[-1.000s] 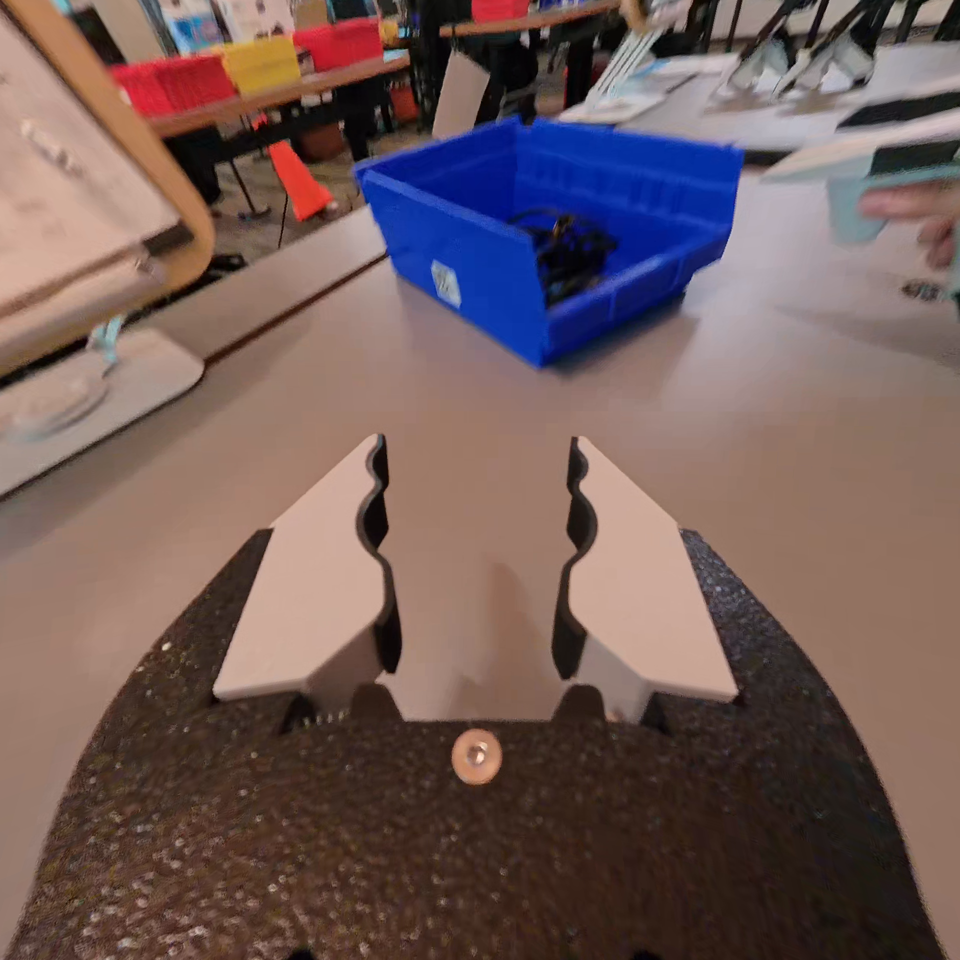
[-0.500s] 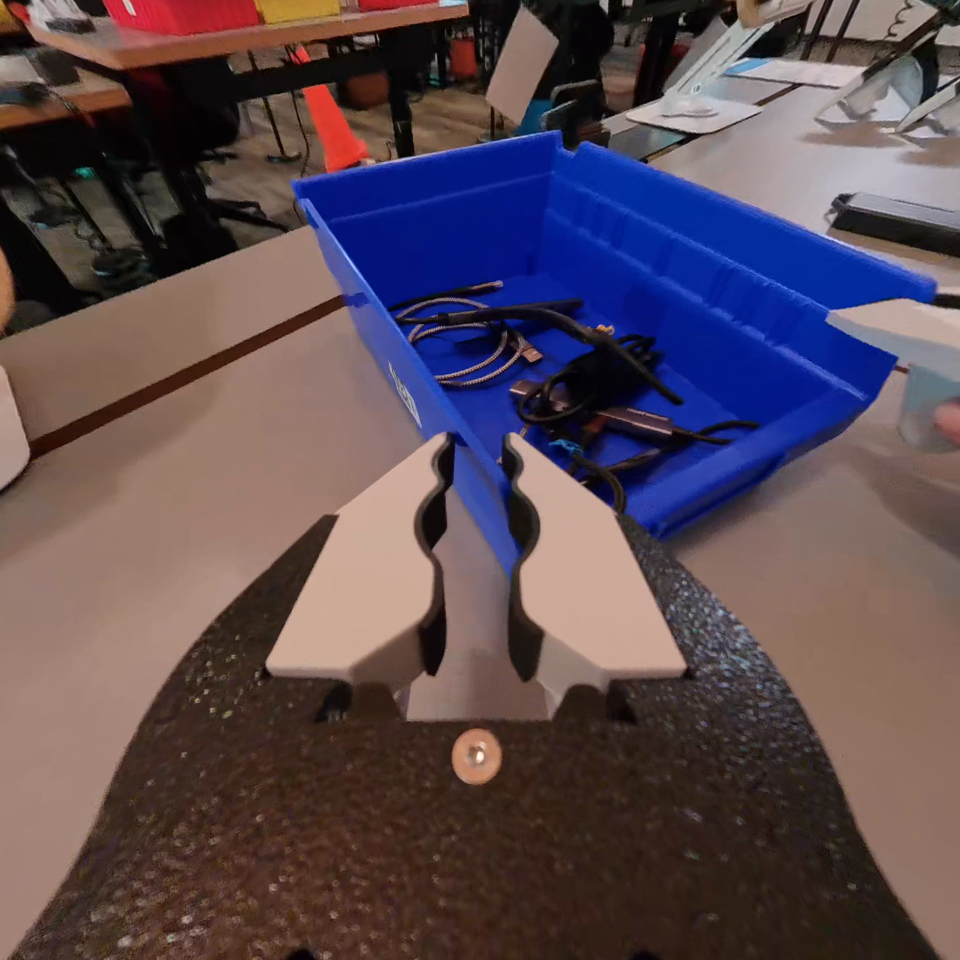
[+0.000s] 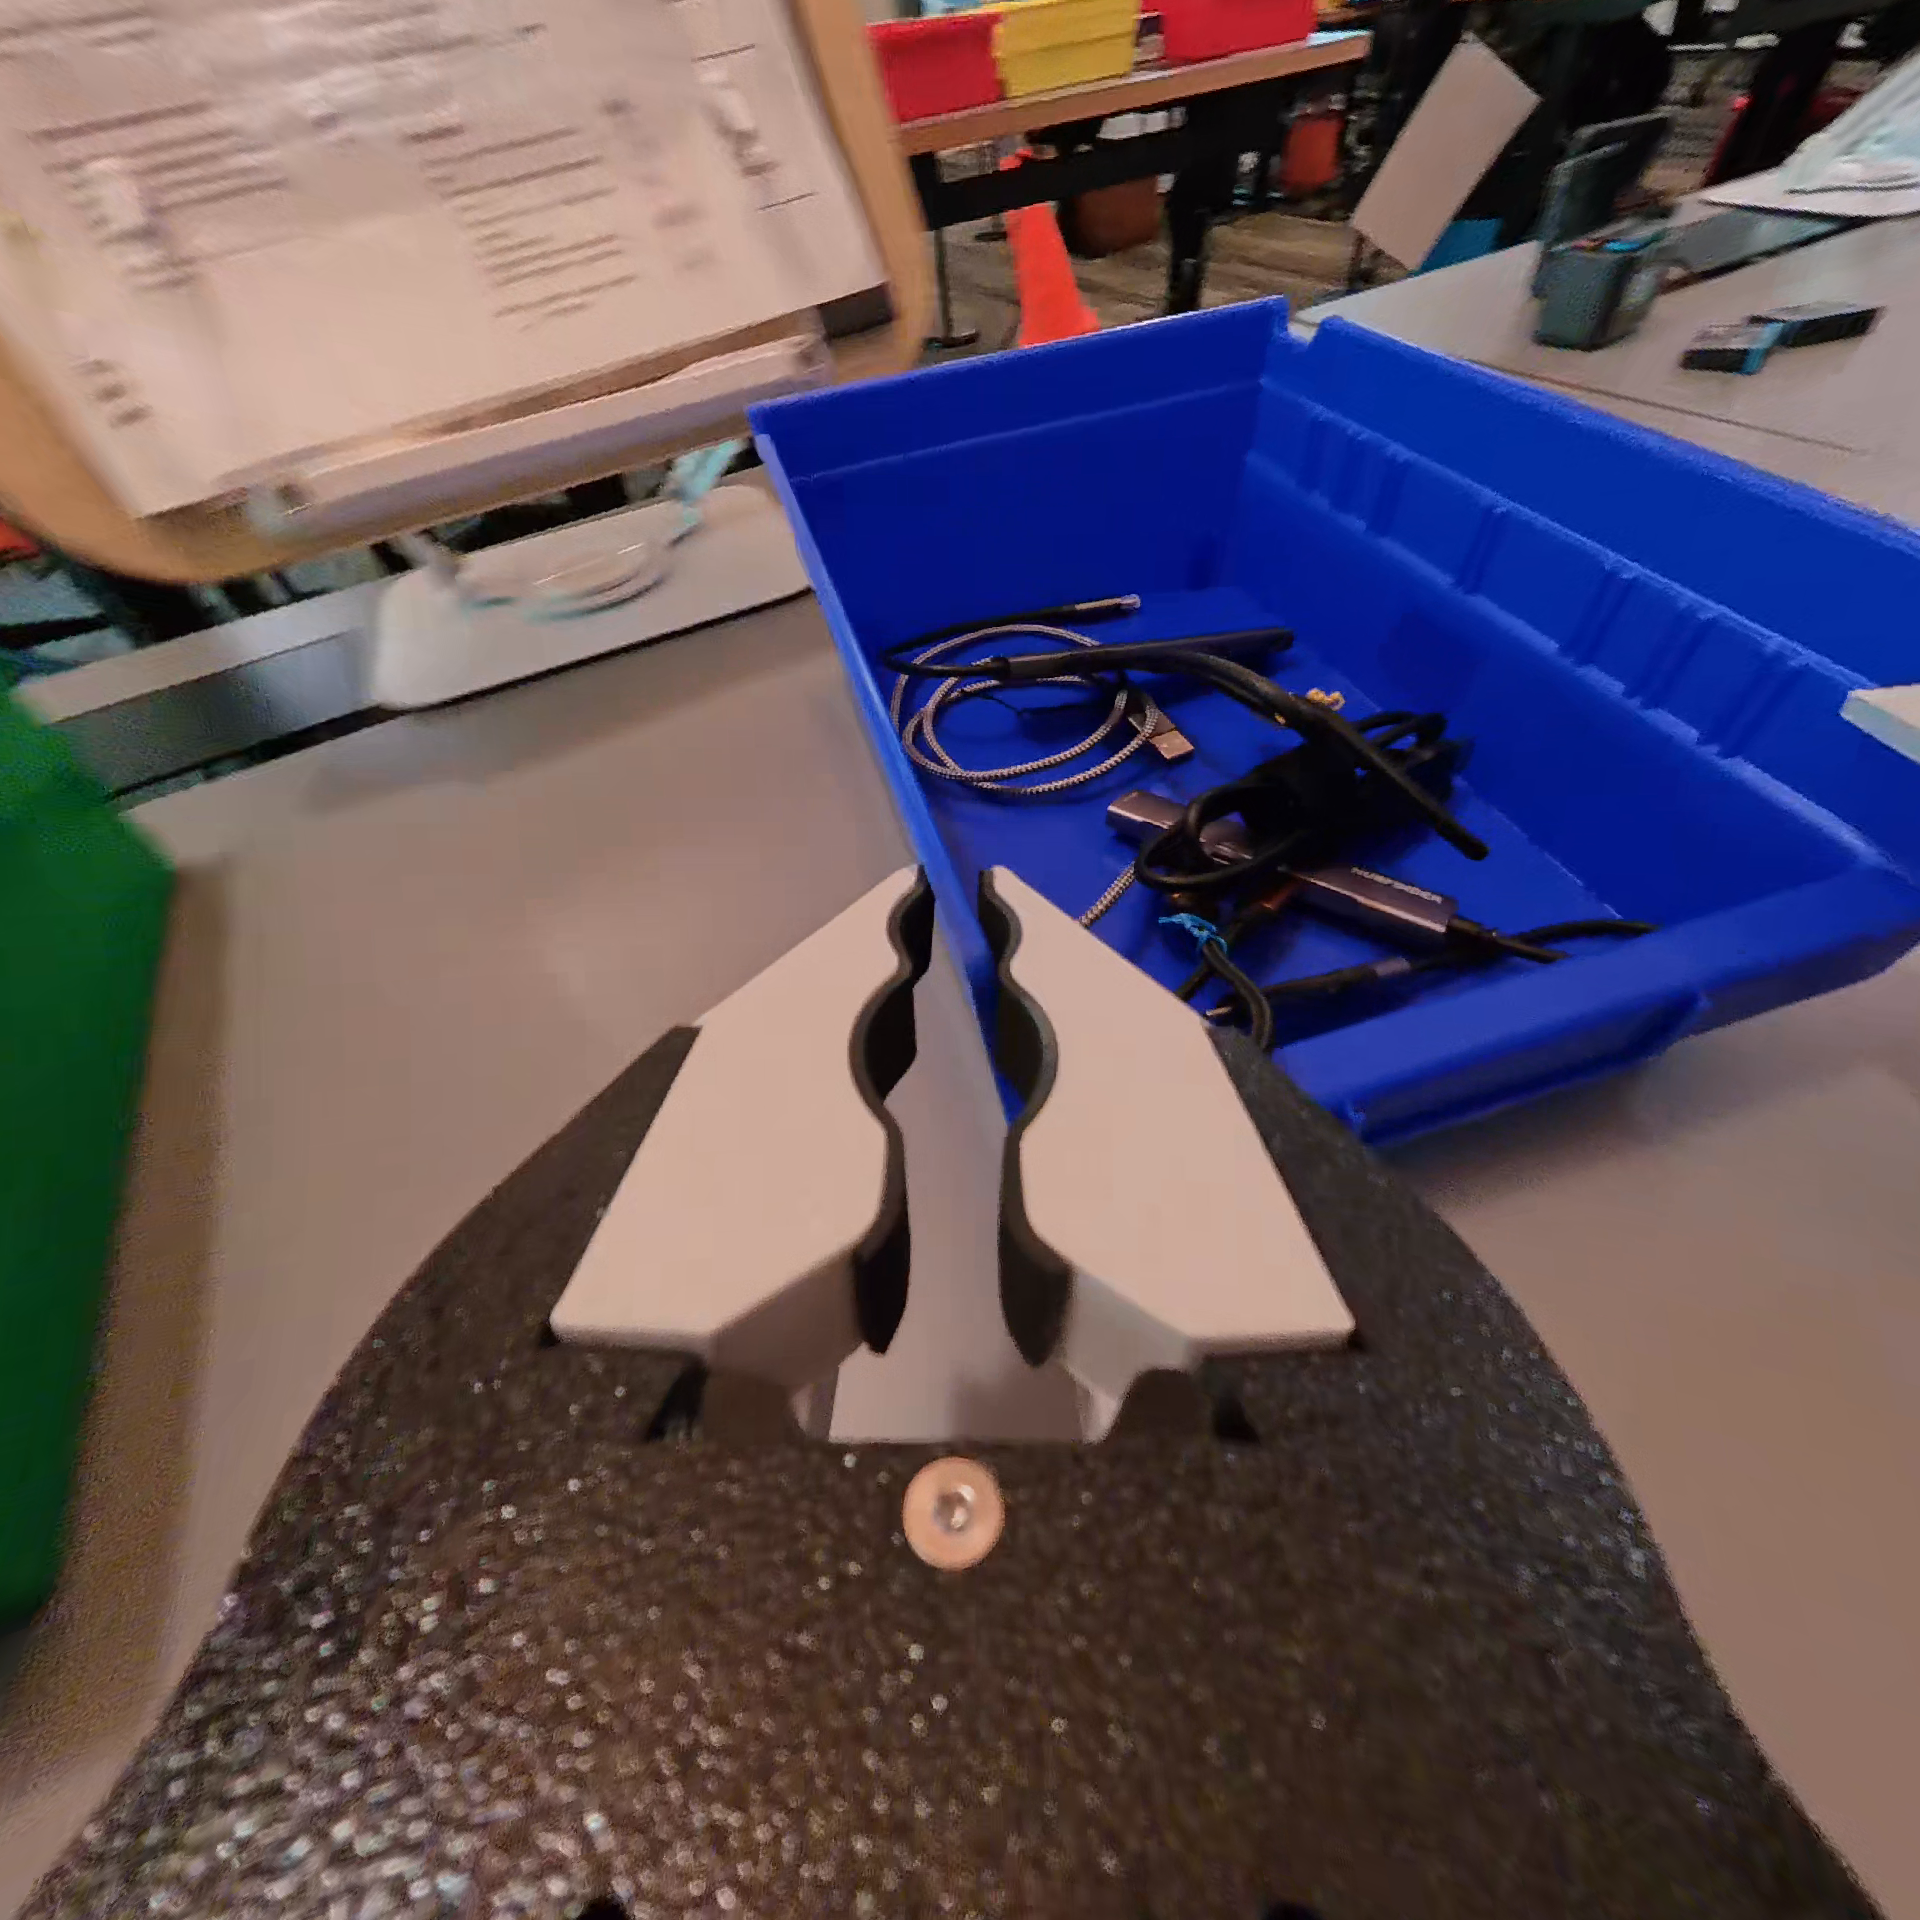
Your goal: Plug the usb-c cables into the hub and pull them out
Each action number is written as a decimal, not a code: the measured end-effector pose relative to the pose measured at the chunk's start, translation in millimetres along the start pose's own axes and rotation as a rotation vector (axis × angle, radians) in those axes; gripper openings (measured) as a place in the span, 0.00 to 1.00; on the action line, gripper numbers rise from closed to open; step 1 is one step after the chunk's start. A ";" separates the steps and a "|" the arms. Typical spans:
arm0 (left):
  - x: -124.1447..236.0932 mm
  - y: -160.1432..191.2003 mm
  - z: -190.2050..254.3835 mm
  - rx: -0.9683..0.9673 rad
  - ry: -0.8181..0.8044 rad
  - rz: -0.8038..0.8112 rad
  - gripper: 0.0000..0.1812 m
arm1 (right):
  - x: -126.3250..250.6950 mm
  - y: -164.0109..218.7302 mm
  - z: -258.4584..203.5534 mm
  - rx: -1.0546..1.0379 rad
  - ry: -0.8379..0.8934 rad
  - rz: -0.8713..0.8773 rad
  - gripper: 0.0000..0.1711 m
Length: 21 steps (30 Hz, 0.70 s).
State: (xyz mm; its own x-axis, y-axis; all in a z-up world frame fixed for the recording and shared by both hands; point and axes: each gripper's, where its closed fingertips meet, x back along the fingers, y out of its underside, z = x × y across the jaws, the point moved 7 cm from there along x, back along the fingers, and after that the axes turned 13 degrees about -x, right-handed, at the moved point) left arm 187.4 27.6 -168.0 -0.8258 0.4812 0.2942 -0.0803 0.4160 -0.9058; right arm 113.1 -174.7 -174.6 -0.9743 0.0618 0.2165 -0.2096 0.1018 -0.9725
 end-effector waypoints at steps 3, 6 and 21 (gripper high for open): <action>32.0 22.9 -37.9 0.029 -0.061 -0.015 0.03 | 0.8 5.7 -49.0 0.003 -0.059 0.008 0.03; 50.9 40.0 -65.0 0.076 -0.094 -0.016 0.03 | -6.0 6.4 -82.5 -0.014 -0.082 0.015 0.03; 156.5 37.0 -209.2 0.143 -0.248 0.120 0.23 | 43.6 -35.5 -261.3 -0.040 -0.518 0.126 0.49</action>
State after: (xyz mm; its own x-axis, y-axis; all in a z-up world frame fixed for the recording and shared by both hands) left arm 172.0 279.7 -91.7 -0.9437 0.3102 0.1147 -0.0367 0.2465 -0.9685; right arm 99.5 83.8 -108.1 -0.9067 -0.4215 0.0171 -0.0947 0.1639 -0.9819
